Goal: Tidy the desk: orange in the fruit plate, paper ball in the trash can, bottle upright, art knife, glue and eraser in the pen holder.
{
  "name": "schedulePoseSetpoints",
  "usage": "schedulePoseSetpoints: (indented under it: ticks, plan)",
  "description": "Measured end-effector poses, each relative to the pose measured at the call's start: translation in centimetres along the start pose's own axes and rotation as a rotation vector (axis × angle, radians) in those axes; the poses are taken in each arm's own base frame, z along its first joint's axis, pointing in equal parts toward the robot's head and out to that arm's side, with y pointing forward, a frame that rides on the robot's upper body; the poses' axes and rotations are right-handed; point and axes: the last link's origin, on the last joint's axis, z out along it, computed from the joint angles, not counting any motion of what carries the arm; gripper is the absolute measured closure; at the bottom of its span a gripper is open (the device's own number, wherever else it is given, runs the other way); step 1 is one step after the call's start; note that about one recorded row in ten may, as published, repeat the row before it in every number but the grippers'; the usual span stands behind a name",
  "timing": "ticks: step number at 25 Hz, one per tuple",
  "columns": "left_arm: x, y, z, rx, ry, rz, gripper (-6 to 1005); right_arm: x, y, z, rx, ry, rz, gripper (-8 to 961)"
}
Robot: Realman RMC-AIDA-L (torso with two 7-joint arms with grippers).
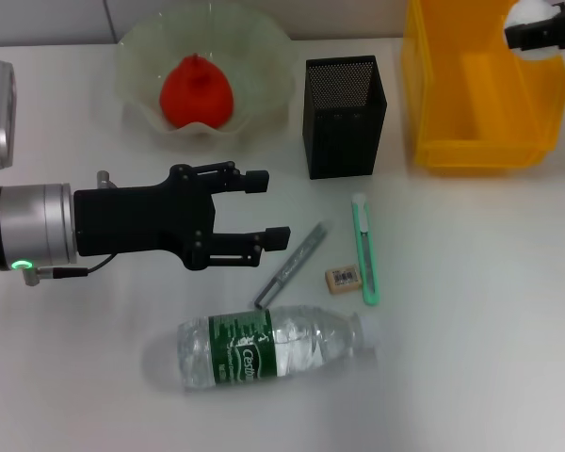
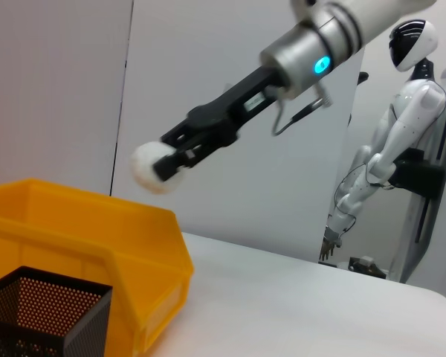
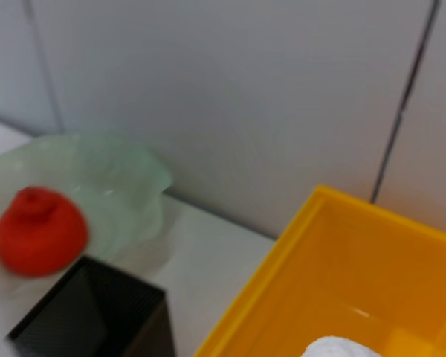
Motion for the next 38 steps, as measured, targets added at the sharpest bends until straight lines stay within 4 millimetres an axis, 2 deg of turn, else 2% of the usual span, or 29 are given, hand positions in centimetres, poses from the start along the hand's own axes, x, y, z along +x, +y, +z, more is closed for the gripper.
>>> schedulePoseSetpoints:
  ticks: [2,4,12,14,18,20,22,23,24,25,26,28,29,30,32,33,34,35,38]
  plan:
    - [0.0,0.0,0.0,-0.001,0.001,-0.001,213,0.3,-0.7,1.6,0.022,-0.019,0.039,337]
    - [0.1,0.0,0.0,-0.002,0.002,-0.002,213,0.3,-0.9,2.2,0.032,-0.029,0.051,332]
    - [0.2,0.0,-0.1,0.003,0.011,-0.007,215,0.1,-0.9,3.1,0.060,-0.048,0.033,313]
    - [0.2,-0.1,-0.1,0.003,0.012,-0.005,215,0.0,-0.8,3.2,0.063,-0.057,0.030,120]
    - [0.2,0.0,-0.1,0.002,0.012,-0.004,216,-0.3,-0.9,3.0,0.044,-0.132,0.072,123]
    - [0.2,-0.1,-0.2,0.001,0.011,-0.003,216,-0.3,-1.0,1.6,-0.045,-0.282,0.128,124]
    - [0.2,-0.1,-0.2,0.001,0.010,-0.002,216,-0.2,-0.9,0.9,-0.098,-0.348,0.136,125]
    - [0.3,-0.1,-0.2,0.000,0.010,-0.001,217,0.3,-0.8,0.1,-0.171,-0.410,0.149,125]
    - [0.3,-0.1,-0.2,-0.001,0.009,0.000,217,1.4,-0.4,-1.5,-0.330,-0.525,0.160,125]
    - [0.4,-0.1,-0.2,-0.001,0.009,0.001,217,1.4,-0.4,-1.5,-0.330,-0.525,0.160,125]
    - [0.4,-0.1,-0.2,-0.003,0.009,0.003,217,2.0,-0.1,-2.1,-0.404,-0.567,0.154,126]
    - [0.5,-0.2,-0.2,-0.008,0.009,0.007,217,4.0,0.3,-3.6,-0.554,-0.636,0.141,126]
    - [0.6,-0.1,-0.2,-0.015,0.009,0.009,218,5.9,0.5,-4.7,-0.653,-0.673,0.121,126]
    - [0.6,-0.1,-0.2,-0.015,0.009,0.009,218,5.9,0.5,-4.7,-0.653,-0.673,0.121,127]
    - [0.8,0.0,-0.2,-0.029,0.012,0.013,218,7.8,0.8,-5.3,-0.710,-0.656,0.089,127]
    - [0.9,0.0,-0.2,-0.035,0.013,0.015,218,8.9,1.0,-5.4,-0.731,-0.619,0.063,127]
    - [1.0,0.0,-0.3,-0.044,0.013,0.014,218,11.1,1.7,-5.5,-0.764,-0.519,0.006,127]
    - [1.0,0.0,-0.3,-0.044,0.013,0.014,219,11.1,1.7,-5.5,-0.764,-0.519,0.006,128]
    - [1.2,0.1,-0.5,-0.057,0.008,0.004,219,13.3,2.3,-5.3,-0.771,-0.399,-0.051,128]
